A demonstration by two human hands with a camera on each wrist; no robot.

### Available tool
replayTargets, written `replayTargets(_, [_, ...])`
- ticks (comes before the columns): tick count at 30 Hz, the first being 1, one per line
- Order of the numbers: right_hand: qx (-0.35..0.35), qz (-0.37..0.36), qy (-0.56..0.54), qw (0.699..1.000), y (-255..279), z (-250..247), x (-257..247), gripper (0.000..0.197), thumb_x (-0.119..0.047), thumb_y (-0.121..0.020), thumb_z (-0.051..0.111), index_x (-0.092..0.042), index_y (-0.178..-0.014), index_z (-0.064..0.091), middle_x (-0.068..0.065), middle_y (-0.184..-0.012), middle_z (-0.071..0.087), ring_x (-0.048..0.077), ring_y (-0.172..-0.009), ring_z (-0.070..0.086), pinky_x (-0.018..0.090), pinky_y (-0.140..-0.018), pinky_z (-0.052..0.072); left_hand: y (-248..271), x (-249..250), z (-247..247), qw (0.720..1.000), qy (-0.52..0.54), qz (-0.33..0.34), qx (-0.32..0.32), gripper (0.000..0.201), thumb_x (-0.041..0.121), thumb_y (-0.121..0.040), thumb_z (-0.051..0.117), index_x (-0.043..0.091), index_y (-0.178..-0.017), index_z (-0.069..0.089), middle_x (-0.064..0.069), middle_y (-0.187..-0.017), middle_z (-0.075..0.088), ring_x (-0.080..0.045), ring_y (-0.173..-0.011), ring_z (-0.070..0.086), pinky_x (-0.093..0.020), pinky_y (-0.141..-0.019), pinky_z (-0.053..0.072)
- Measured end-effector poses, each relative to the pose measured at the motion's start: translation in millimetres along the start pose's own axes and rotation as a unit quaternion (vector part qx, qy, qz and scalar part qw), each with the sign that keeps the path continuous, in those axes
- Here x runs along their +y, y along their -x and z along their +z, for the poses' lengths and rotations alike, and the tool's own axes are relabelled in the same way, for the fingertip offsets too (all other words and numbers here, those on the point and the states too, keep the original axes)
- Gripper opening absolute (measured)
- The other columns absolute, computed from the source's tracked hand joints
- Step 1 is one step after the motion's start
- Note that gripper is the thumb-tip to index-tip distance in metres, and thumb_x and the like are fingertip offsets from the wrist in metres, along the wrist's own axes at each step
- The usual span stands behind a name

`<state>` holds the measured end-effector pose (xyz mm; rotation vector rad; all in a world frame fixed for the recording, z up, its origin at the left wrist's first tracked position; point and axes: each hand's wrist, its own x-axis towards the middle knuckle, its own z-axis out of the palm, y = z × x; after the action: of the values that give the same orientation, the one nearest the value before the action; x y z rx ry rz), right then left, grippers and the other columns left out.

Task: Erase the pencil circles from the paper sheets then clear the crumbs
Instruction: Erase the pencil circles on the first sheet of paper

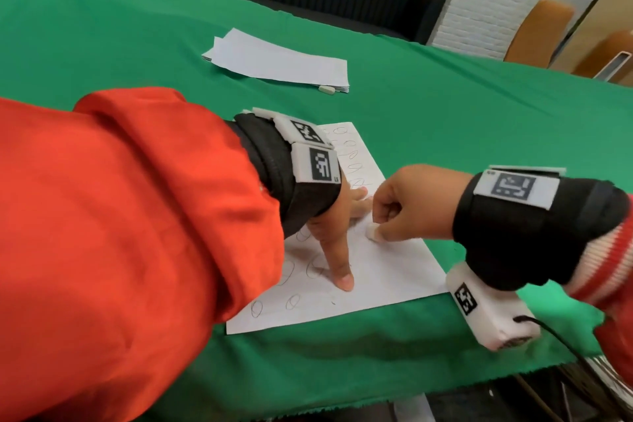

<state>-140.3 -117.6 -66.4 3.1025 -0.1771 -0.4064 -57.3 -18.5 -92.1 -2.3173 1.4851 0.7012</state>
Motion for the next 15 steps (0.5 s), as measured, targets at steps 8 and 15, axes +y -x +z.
replayTargets(8, [-0.006, 0.003, -0.006, 1.000, 1.2, 2.5, 6.3, 0.027, -0.038, -0.079, 0.067, -0.024, -0.061, 0.053, -0.011, -0.057, 0.051, 0.006, -0.053, 0.046, 0.017, -0.051, 0.035, 3.0, 3.5, -4.7, 0.999, -0.049, 0.001, -0.005, 0.117, 0.066, -0.074, 0.062, 0.024, -0.150, -0.017, 0.002, -0.158, -0.019, -0.018, -0.146, -0.006, -0.041, -0.116, 0.001])
replayTargets(15, [-0.020, -0.020, 0.018, 0.999, 6.0, 2.9, 4.4, 0.029, -0.038, -0.081, 0.065, -0.025, -0.060, 0.051, -0.010, -0.057, 0.050, 0.002, -0.050, 0.042, 0.014, -0.050, 0.031, 8.1, 6.0, -6.2, 0.999, -0.049, -0.005, -0.009, 0.118, 0.065, -0.075, 0.063, 0.021, -0.150, -0.018, 0.002, -0.157, -0.020, -0.017, -0.146, -0.008, -0.039, -0.116, 0.000])
